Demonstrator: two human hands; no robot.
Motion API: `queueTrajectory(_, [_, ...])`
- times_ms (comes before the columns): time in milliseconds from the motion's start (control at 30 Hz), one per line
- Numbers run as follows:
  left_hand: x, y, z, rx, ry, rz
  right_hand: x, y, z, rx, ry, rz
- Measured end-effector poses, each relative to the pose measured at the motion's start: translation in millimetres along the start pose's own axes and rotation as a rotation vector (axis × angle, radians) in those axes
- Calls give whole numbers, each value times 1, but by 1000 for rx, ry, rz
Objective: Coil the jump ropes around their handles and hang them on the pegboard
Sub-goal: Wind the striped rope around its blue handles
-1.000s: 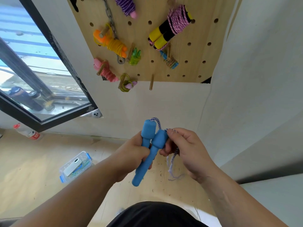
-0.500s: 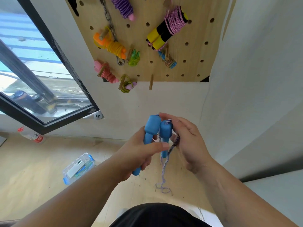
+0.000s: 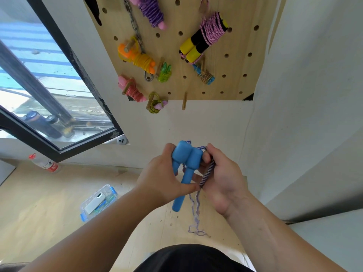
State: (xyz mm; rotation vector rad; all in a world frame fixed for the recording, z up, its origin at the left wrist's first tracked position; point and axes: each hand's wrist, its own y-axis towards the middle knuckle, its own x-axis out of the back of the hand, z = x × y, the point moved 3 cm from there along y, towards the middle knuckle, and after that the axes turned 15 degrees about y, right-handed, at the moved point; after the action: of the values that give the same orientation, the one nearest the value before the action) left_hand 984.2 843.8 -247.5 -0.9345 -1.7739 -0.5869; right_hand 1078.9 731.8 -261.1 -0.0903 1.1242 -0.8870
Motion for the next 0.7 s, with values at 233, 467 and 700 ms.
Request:
queueTrajectory(233, [4,2,5,25,-104,84,3,-2,5,96,-229,82])
queueTrajectory(467, [18,-10,0,-107,-234,462,6,4,21,172,-868,529])
queueTrajectory(700, [12,-12,12,-98,-218,458,2,6,18,450,-1327,504])
